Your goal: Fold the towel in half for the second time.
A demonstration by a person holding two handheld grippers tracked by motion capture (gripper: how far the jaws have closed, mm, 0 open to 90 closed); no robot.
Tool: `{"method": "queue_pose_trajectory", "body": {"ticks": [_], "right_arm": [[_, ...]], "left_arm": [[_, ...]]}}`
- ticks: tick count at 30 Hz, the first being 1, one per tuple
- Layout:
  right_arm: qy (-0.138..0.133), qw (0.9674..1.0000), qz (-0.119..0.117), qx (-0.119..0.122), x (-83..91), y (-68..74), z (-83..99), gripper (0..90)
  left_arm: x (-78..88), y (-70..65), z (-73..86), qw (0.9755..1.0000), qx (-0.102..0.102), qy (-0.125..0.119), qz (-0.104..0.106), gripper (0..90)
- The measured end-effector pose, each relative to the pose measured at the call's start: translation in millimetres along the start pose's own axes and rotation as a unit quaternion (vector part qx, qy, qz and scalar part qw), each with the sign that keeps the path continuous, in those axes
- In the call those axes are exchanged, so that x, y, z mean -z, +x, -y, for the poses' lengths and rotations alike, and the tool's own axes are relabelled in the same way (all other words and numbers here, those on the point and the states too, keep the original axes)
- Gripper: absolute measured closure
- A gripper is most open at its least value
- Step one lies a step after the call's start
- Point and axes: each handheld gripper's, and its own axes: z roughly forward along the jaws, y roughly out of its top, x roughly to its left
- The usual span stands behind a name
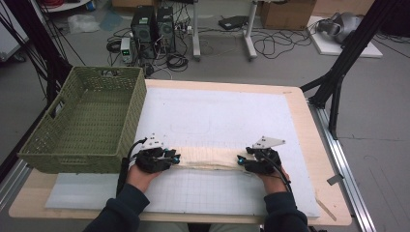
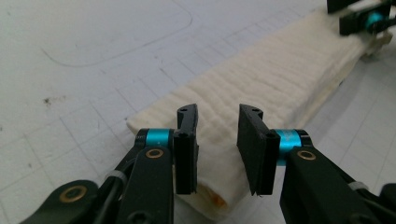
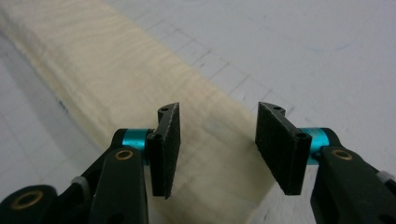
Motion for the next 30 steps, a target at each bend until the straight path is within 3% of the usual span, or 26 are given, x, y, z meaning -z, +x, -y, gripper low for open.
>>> {"method": "queue_pose_trajectory", "body": {"ticks": [5, 11, 14, 17, 21, 23, 26, 30], "right_arm": [[-0.006, 0.9999, 0.008, 0.005, 2.0, 3.9, 6.4, 45.7], [0.001, 0.9999, 0.005, 0.015, 2.0, 10.6, 11.7, 43.6], [0.003, 0.9996, 0.006, 0.028, 3.7, 12.3, 12.6, 40.0], [0.009, 0.9989, 0.015, 0.042, 7.0, 11.0, 13.6, 38.4], [0.008, 0.9998, 0.015, 0.009, 13.7, -0.6, 18.4, 40.6], [-0.006, 0.9999, 0.005, -0.006, 20.2, -5.8, 18.6, 41.9], [-0.036, 0.9993, 0.008, -0.007, 31.9, -8.1, 14.8, 43.1], [-0.101, 0.9943, -0.002, -0.034, 48.4, -11.9, 10.6, 45.1]], "left_arm": [[2.0, -2.2, -6.1, 0.9992, 0.015, -0.036, 0.009, 60.5], [-7.8, -1.3, -1.0, 1.0000, 0.005, 0.003, 0.004, 61.8], [-11.4, -1.6, 3.1, 0.9987, -0.027, 0.042, -0.010, 66.3], [-12.3, 0.0, 5.6, 0.9984, -0.029, 0.047, -0.015, 70.9], [-12.0, -1.2, 6.2, 0.9980, -0.037, 0.048, -0.020, 72.3], [-12.0, -0.7, 6.7, 0.9982, -0.034, 0.045, -0.018, 72.2], [-11.9, -0.2, 6.8, 0.9983, -0.033, 0.045, -0.017, 72.1], [-11.9, -0.1, 7.3, 0.9985, -0.031, 0.043, -0.016, 71.7]]}}
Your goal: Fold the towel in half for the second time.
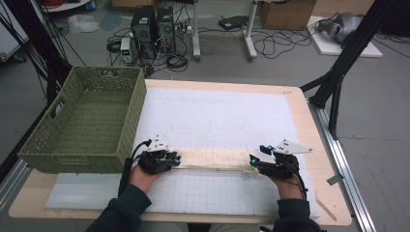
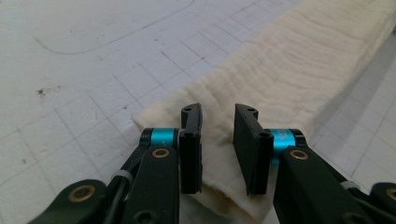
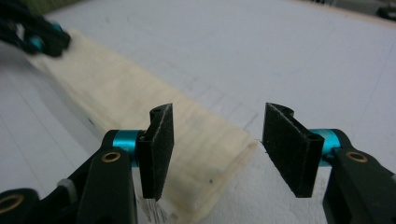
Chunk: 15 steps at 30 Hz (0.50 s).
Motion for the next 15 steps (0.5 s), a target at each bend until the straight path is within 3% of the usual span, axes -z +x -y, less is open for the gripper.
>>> {"method": "queue_pose_trajectory", "body": {"ticks": [3, 8, 10, 13, 15], "right_arm": [[-0.023, 0.9997, -0.013, -0.003, 0.2, 4.3, -2.2, 54.0], [0.015, 0.9994, -0.029, 0.012, -18.0, 12.7, 2.8, 62.9], [0.029, 0.9988, -0.032, 0.021, -25.5, 17.1, 4.9, 64.2], [0.051, 0.9976, -0.036, 0.031, -35.4, 21.5, 7.4, 64.7], [0.069, 0.9963, -0.034, 0.039, -40.2, 22.7, 9.3, 64.0]], "left_arm": [[1.1, 0.1, -0.5, 1.0000, 0.002, -0.005, 0.001, 70.2], [9.5, -0.6, -4.4, 0.9978, 0.003, -0.066, 0.009, 64.9], [10.8, 0.2, -5.0, 0.9964, 0.011, -0.080, 0.025, 64.9], [6.4, -2.2, -3.9, 0.9970, 0.008, -0.061, 0.046, 65.8], [1.5, -5.1, -2.5, 0.9987, 0.005, -0.030, 0.041, 69.1]]}}
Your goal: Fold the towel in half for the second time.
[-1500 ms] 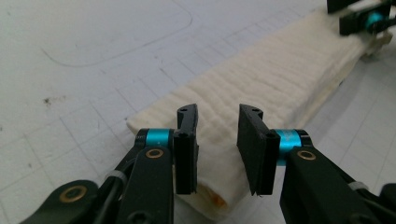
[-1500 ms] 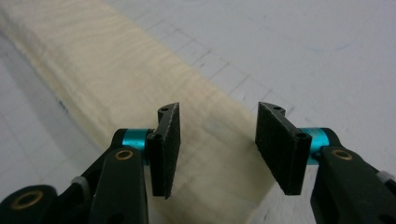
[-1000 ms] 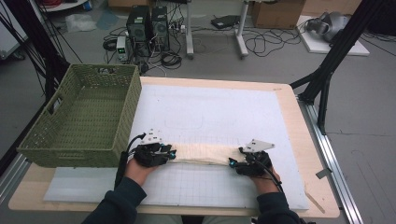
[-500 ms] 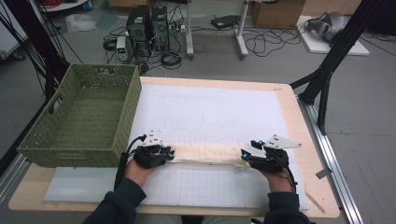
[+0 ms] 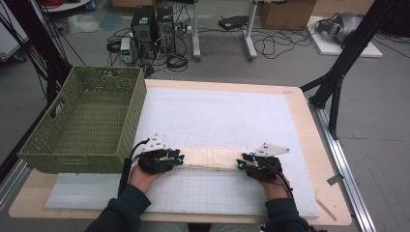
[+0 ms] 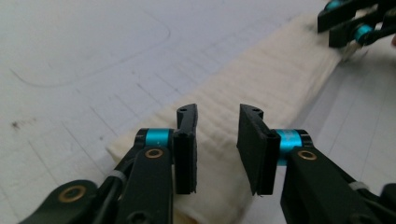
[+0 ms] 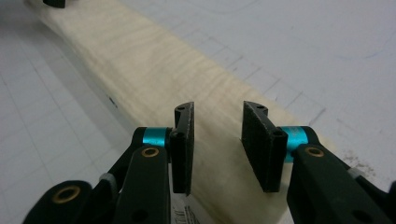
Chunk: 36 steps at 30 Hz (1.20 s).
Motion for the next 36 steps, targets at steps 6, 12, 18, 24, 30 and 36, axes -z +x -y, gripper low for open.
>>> {"method": "queue_pose_trajectory", "body": {"ticks": [6, 12, 18, 24, 30, 36], "right_arm": [[0.027, 0.9995, 0.013, 0.002, -0.9, -2.9, 6.7, 63.5], [0.031, 0.9993, 0.020, -0.010, 9.9, -9.8, 12.9, 64.9], [0.007, 0.9995, 0.024, -0.019, 23.3, -14.1, 12.5, 62.3], [-0.046, 0.9966, 0.049, -0.048, 46.7, -26.5, 14.0, 60.6], [-0.076, 0.9918, 0.078, -0.066, 63.6, -36.4, 15.9, 53.0], [-0.073, 0.9875, 0.121, -0.069, 70.7, -36.6, 15.6, 32.0]], "left_arm": [[-2.6, -0.4, 1.6, 0.9986, -0.015, 0.037, -0.033, 75.1], [-2.2, -0.5, 1.7, 0.9981, -0.017, 0.040, -0.044, 77.0], [0.2, 2.2, 2.5, 0.9986, -0.014, 0.031, -0.042, 76.0], [13.9, 7.1, -1.0, 0.9987, 0.002, -0.029, -0.041, 66.3], [27.6, 11.1, -4.6, 0.9937, 0.013, -0.100, -0.047, 58.9], [35.8, 12.0, -9.3, 0.9877, 0.018, -0.145, -0.056, 34.2]]}}
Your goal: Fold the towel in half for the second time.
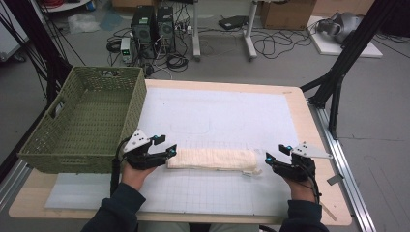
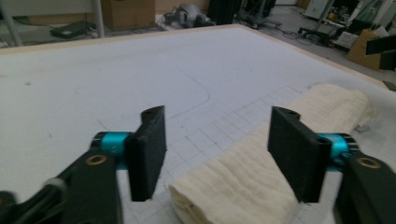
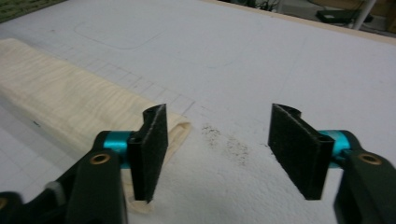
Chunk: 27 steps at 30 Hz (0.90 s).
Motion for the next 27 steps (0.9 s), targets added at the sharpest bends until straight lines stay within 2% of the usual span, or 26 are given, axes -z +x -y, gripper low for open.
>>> {"method": "queue_pose_trajectory", "body": {"ticks": [2, 6, 10, 13, 18, 22, 27], "right_arm": [[0.002, 0.9999, 0.008, 0.006, 1.8, 0.8, -0.1, 28.1], [-0.001, 1.0000, 0.006, 0.002, 4.1, -0.4, 2.0, 20.2], [-0.011, 0.9997, 0.018, -0.009, 7.4, -4.5, 2.5, 12.5], [-0.011, 0.9996, 0.022, -0.010, 6.1, -6.5, 3.1, 12.0], [-0.011, 0.9996, 0.022, -0.011, 4.2, -4.5, 1.6, 11.6], [-0.007, 0.9996, 0.026, 0.005, 4.1, -3.2, 0.9, 11.5], [-0.004, 0.9996, 0.028, 0.007, 2.8, -2.8, 0.8, 11.5]], "left_arm": [[1.0, -1.4, -1.6, 0.9999, 0.002, -0.013, -0.003, 24.5], [2.6, -4.5, -2.3, 0.9998, -0.003, -0.020, 0.007, 17.4], [3.4, -4.3, -1.7, 0.9998, 0.006, -0.019, 0.002, 17.5], [4.1, -3.3, -1.9, 0.9996, 0.021, -0.021, 0.005, 17.5], [6.4, -3.2, -2.7, 0.9995, 0.016, -0.027, 0.000, 17.5], [6.5, -2.6, -2.8, 0.9997, 0.010, -0.024, -0.001, 17.5], [4.8, -2.2, -1.5, 0.9998, 0.009, -0.019, -0.003, 17.6]]}}
